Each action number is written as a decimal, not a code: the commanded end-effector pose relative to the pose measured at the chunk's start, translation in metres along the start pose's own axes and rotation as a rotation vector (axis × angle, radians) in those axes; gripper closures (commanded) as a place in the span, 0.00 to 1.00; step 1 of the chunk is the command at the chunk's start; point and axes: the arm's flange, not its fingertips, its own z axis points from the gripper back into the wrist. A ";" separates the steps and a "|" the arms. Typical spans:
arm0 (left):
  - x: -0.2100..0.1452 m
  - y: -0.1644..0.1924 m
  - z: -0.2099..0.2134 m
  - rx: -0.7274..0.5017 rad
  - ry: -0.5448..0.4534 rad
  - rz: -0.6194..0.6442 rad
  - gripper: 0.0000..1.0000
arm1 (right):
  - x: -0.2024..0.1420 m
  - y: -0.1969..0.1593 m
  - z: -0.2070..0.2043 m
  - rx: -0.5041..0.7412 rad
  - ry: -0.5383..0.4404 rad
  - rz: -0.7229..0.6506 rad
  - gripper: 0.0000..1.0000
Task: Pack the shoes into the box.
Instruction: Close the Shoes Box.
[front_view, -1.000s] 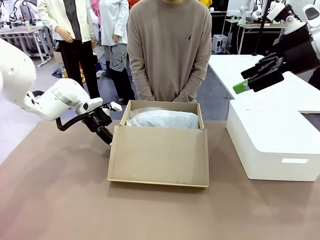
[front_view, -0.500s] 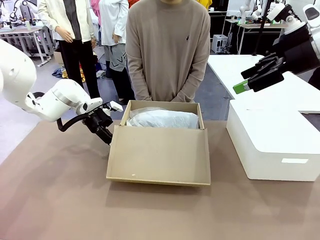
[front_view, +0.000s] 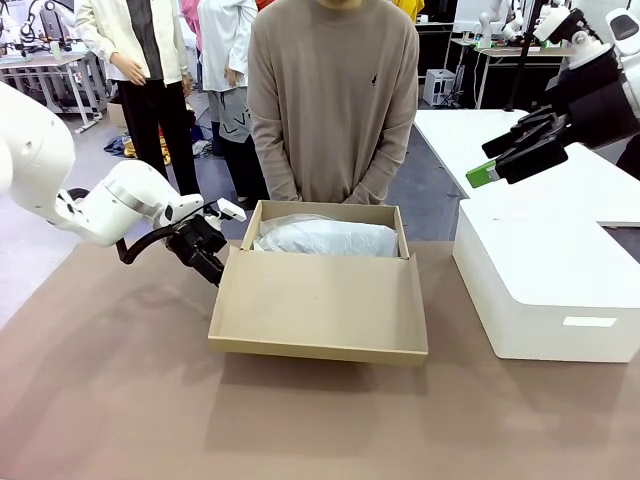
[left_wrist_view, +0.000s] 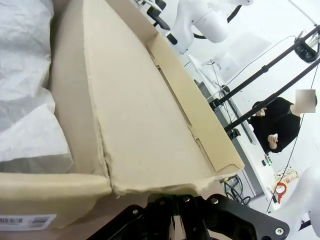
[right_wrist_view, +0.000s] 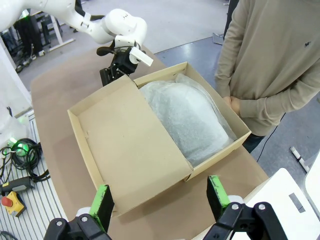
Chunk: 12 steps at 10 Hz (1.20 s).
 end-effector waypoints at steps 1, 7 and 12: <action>0.007 -0.007 0.007 -0.024 -0.060 -0.045 1.00 | 0.000 -0.002 0.000 0.012 -0.018 0.011 0.00; 0.023 -0.030 0.019 -0.013 -0.194 -0.093 1.00 | 0.000 -0.002 0.000 0.012 -0.018 0.011 0.00; 0.044 -0.061 0.038 0.184 -0.316 -0.090 1.00 | 0.000 -0.002 0.000 0.012 -0.018 0.011 0.00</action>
